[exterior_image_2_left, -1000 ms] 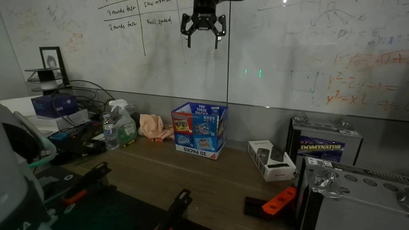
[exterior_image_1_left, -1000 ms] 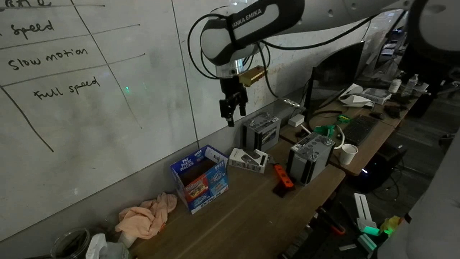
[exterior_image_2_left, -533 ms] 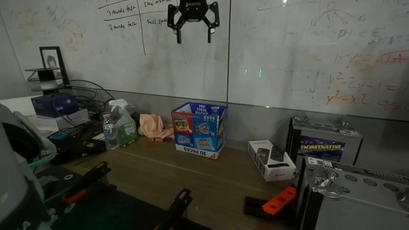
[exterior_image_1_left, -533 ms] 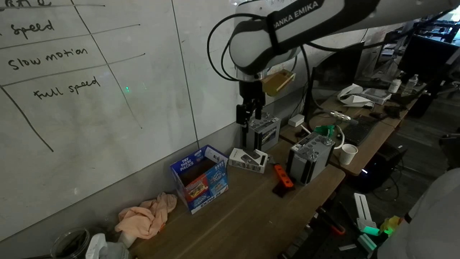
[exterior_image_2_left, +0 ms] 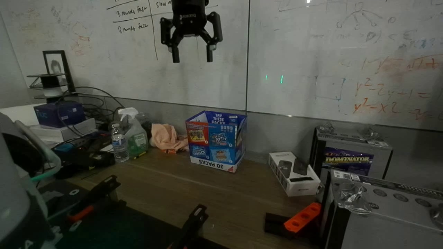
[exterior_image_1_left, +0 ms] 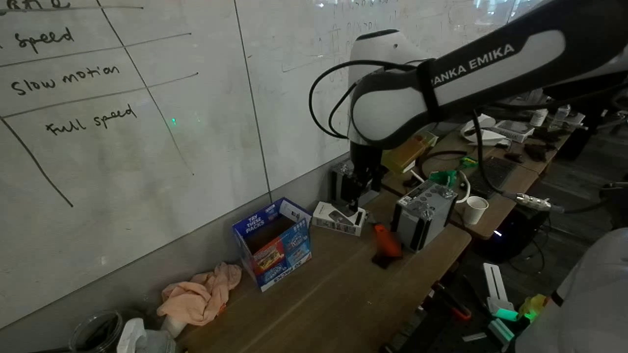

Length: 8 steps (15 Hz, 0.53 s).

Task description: Put the white ropes inside the blue box

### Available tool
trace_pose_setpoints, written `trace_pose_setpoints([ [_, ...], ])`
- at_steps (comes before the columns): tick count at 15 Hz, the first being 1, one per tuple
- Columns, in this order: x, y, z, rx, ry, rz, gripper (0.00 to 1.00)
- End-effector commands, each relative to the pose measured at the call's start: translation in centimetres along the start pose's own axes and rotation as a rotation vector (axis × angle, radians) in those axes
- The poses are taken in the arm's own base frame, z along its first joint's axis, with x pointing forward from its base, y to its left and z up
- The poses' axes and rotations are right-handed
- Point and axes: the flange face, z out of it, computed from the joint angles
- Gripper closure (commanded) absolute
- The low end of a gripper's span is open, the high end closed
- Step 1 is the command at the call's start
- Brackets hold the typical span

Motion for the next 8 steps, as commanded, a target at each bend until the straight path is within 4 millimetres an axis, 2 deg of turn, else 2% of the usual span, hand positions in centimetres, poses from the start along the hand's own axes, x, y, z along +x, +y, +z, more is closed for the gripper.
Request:
trace_pose_setpoints([
  [1,-1.1,-0.9,-0.1,0.042,0.017,0.018,0.0],
  [8,-0.5,-0.8,1.0,0.031,-0.023,0.009,0.0],
])
